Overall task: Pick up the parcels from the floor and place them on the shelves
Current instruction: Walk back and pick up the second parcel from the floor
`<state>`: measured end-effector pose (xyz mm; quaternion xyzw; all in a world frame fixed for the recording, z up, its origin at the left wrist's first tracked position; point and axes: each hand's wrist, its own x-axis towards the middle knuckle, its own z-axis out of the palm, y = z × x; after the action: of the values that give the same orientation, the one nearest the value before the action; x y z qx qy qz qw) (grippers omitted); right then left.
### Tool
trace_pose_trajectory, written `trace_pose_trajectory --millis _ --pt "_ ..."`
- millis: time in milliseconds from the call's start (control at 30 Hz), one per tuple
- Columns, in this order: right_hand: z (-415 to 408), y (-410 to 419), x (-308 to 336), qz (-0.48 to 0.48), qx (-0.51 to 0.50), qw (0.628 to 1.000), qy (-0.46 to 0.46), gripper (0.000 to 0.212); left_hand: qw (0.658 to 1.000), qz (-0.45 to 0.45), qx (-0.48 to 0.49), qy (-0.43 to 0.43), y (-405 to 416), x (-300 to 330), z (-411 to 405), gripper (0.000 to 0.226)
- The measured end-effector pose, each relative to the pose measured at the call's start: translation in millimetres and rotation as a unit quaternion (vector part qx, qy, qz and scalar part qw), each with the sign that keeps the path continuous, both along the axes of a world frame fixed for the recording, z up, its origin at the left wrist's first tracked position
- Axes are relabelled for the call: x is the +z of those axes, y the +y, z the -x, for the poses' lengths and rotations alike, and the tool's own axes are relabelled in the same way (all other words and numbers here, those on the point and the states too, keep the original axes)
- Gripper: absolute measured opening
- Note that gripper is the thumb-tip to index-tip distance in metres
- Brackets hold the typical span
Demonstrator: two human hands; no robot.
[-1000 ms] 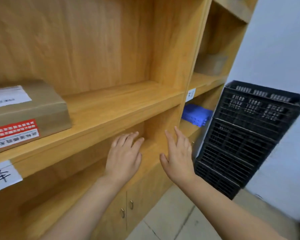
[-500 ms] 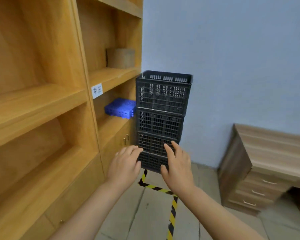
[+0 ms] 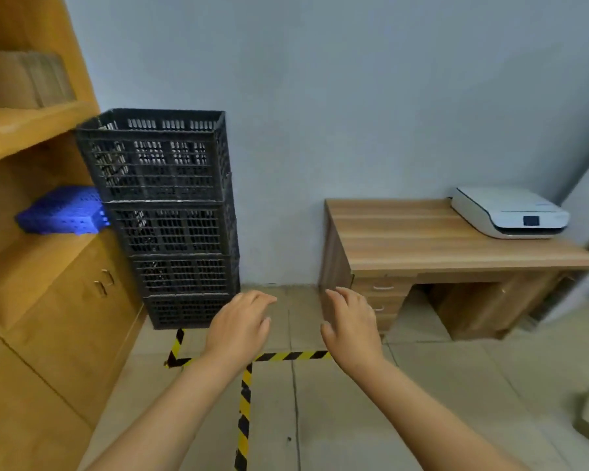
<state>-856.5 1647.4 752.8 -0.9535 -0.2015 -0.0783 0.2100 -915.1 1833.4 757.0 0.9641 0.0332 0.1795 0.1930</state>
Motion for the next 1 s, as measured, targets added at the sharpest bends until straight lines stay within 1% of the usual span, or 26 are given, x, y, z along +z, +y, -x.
trace_pose_trajectory --millis 200,300,400,567,667,767,1000 --pt "-32.9 -78.7 -15.0 -0.003 -0.114 0.993 0.03 0.053 0.993 0.043 -0.103 0.044 -68.2 -23.6 -75.6 0.035" --pt "-53.8 -110.9 -22.8 -0.001 -0.173 0.984 0.049 0.054 0.984 0.058 -0.16 0.043 -102.5 -34.2 -117.8 0.034" --pt "-78.4 -134.6 -27.6 -0.007 -0.23 0.971 0.073 0.054 0.973 0.061 -0.219 0.046 -128.4 -42.6 -161.0 0.032" --pt "-117.6 -159.6 -32.8 -0.055 -0.319 0.938 0.125 0.05 0.949 0.061 -0.299 0.076 -154.5 -56.4 -231.0 0.034" --pt "-133.3 -175.3 -40.4 -0.065 -0.36 0.918 0.151 0.047 0.929 0.059 -0.351 0.104 -172.3 -67.4 -268.9 0.035" --pt "-139.0 -196.4 -48.8 -0.075 -0.405 0.895 0.169 0.048 0.901 0.039 -0.41 0.138 -201.3 -76.3 -295.5 0.037" --pt "-134.6 -274.3 -60.8 -0.083 -0.496 0.844 0.187 0.047 0.845 -0.002 -0.502 0.186 -305.3 -86.6 -329.1 0.039"
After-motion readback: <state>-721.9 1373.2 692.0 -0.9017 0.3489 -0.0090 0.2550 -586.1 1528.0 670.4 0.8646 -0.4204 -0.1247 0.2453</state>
